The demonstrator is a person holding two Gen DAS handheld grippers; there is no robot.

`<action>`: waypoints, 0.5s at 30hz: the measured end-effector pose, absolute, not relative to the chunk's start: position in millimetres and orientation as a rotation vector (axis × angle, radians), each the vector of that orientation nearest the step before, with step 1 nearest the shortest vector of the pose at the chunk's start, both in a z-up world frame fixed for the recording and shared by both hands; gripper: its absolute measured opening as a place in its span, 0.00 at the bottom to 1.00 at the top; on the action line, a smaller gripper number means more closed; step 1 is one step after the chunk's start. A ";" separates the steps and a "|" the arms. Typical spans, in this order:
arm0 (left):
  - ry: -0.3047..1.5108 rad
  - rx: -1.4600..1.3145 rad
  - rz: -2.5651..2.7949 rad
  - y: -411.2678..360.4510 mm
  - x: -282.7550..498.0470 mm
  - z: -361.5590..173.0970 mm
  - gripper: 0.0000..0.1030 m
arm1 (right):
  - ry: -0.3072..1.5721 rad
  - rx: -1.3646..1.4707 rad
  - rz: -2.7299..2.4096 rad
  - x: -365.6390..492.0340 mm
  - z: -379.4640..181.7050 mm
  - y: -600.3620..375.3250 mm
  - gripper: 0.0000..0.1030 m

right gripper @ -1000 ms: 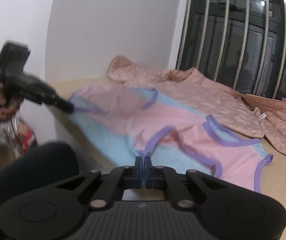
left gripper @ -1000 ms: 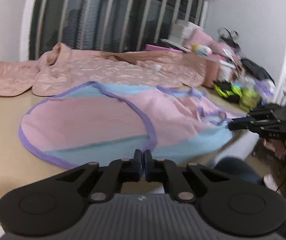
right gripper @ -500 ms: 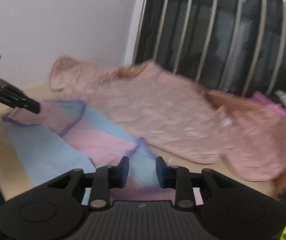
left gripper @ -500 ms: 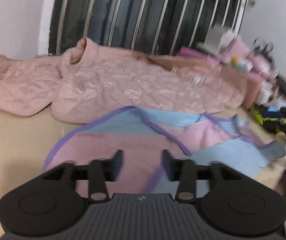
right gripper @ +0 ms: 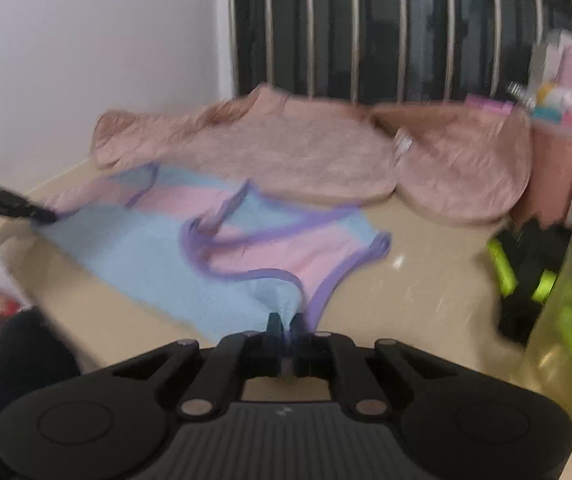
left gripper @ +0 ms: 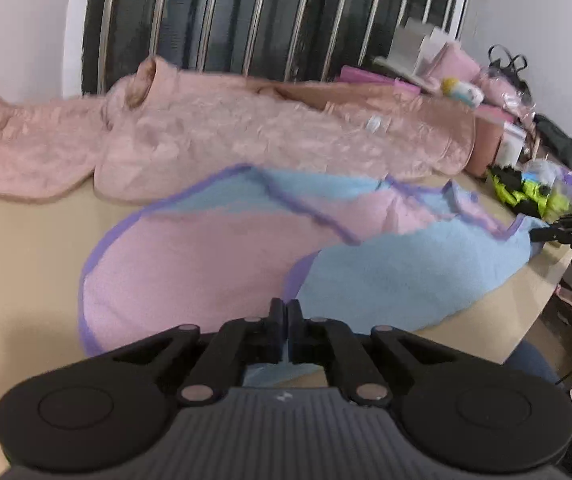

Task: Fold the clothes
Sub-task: 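Grasp the garment edge with the left gripper while the right gripper smooths the fold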

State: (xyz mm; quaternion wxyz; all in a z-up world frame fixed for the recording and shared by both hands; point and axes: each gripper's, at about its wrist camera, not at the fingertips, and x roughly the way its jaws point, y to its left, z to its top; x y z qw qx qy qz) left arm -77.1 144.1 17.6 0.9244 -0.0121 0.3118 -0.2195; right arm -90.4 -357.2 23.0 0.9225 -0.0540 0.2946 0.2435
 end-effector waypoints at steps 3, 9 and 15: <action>0.608 -0.025 -0.419 139.7 -72.9 23.9 0.01 | 0.620 -0.077 0.498 -73.0 25.7 -359.3 0.05; 0.609 -0.059 -0.390 152.7 -78.7 24.0 0.37 | 0.637 -0.085 0.335 -69.2 16.8 -353.9 0.40; 0.621 0.000 -0.447 159.6 -93.6 9.8 0.44 | 0.621 0.059 0.381 -73.8 12.8 -354.8 0.45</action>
